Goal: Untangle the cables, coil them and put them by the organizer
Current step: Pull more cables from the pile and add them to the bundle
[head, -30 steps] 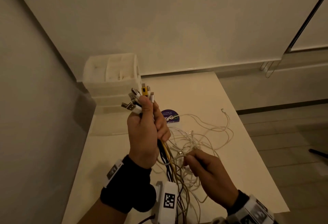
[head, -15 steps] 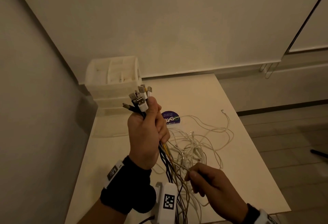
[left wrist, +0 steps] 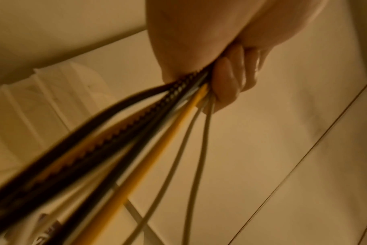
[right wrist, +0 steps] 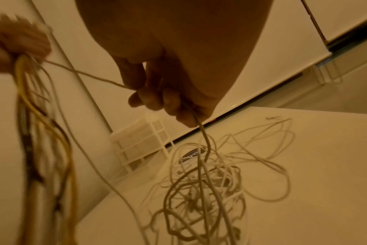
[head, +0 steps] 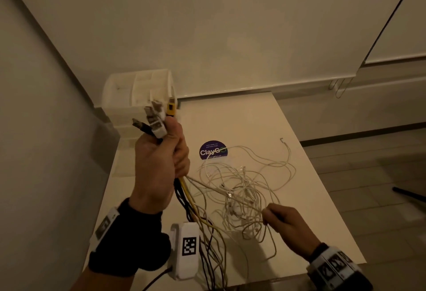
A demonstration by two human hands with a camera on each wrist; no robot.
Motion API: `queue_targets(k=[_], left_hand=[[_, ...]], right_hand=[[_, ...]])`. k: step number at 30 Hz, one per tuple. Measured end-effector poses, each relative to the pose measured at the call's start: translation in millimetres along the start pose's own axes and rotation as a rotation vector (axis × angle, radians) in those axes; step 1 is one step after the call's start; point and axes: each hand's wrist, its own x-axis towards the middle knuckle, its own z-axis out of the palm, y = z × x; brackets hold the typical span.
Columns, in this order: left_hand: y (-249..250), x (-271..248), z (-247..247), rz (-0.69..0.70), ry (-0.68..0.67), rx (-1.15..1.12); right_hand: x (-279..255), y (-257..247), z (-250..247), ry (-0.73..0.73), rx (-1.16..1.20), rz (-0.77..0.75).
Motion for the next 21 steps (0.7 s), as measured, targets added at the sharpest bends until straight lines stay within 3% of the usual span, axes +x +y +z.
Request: queue_targets(k=[4, 8, 10, 13, 17, 21], left_hand=[[-20.3, -19.1, 28.5, 0.108, -0.119, 0.459], [-55.3, -19.5, 38.3, -0.014, -0.165, 0.643], [-61.4, -17.5, 39.4, -0.009, -0.147, 0.653], [-55.5, -13.8, 39.8, 0.101, -0.001, 0.591], [-39.4, 1.5, 23.4, 0.134, 0.22, 0.338], [-22.9, 8.9, 4.7, 0.224, 0.368, 0.21]], right_hand=[[24.5, -40.6, -4.8, 0.067, 0.025, -0.119], [42.1, -105.1, -15.3, 0.073, 0.269, -0.266], [48.0, -123.0, -19.8, 0.07, 0.292, -0.309], [47.8, -127.7, -21.4, 0.007, 0.274, -0.311], [40.2, -92.7, -7.5, -0.126, 0.28, -0.237], [52.3, -47.0, 5.9, -0.098, 0.124, -0.195]])
